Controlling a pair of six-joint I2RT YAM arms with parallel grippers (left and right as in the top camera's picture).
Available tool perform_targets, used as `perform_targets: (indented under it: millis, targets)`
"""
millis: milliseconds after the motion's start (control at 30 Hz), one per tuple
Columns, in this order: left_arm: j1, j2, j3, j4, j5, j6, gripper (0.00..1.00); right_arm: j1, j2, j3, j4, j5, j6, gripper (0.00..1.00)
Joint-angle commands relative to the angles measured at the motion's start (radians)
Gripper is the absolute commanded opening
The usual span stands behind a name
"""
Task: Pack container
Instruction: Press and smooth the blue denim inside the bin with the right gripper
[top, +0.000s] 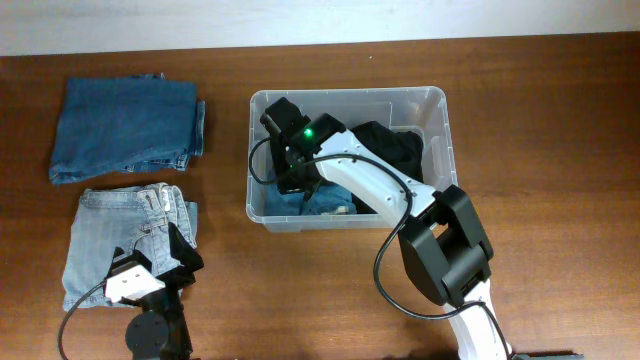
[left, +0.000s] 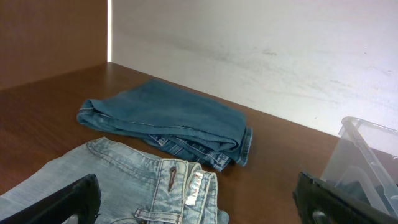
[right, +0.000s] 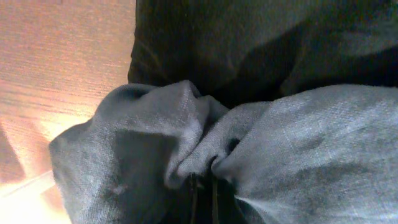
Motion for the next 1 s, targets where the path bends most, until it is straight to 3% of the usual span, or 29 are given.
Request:
perform_targets:
  millis: [0, 200, 367, 567, 800, 967]
  targets:
    - [0.005, -0.006, -0.001, -0.005, -0.011, -0.002, 1.0, 0.0, -0.005, 0.016, -0.027, 0.055, 0.0, 0.04]
    - [0.005, -0.006, -0.001, -0.005, -0.011, -0.002, 0.99, -0.057, -0.1, 0.161, -0.168, 0.083, -0.046, 0.04]
    - [0.005, -0.006, -0.001, -0.005, -0.011, -0.002, 0.99, -0.103, -0.129, 0.183, -0.229, 0.124, -0.049, 0.08]
    - [0.005, -0.006, -0.001, -0.005, -0.011, -0.002, 0.99, -0.119, -0.098, 0.094, -0.212, 0.121, -0.049, 0.1]
    - [0.005, -0.006, -0.001, -0.005, -0.011, -0.002, 0.99, -0.112, -0.066, -0.112, -0.066, 0.068, -0.048, 0.11]
    - [0.005, -0.006, -0.001, -0.005, -0.011, -0.002, 0.99, -0.115, -0.074, -0.124, -0.072, 0.072, -0.049, 0.1]
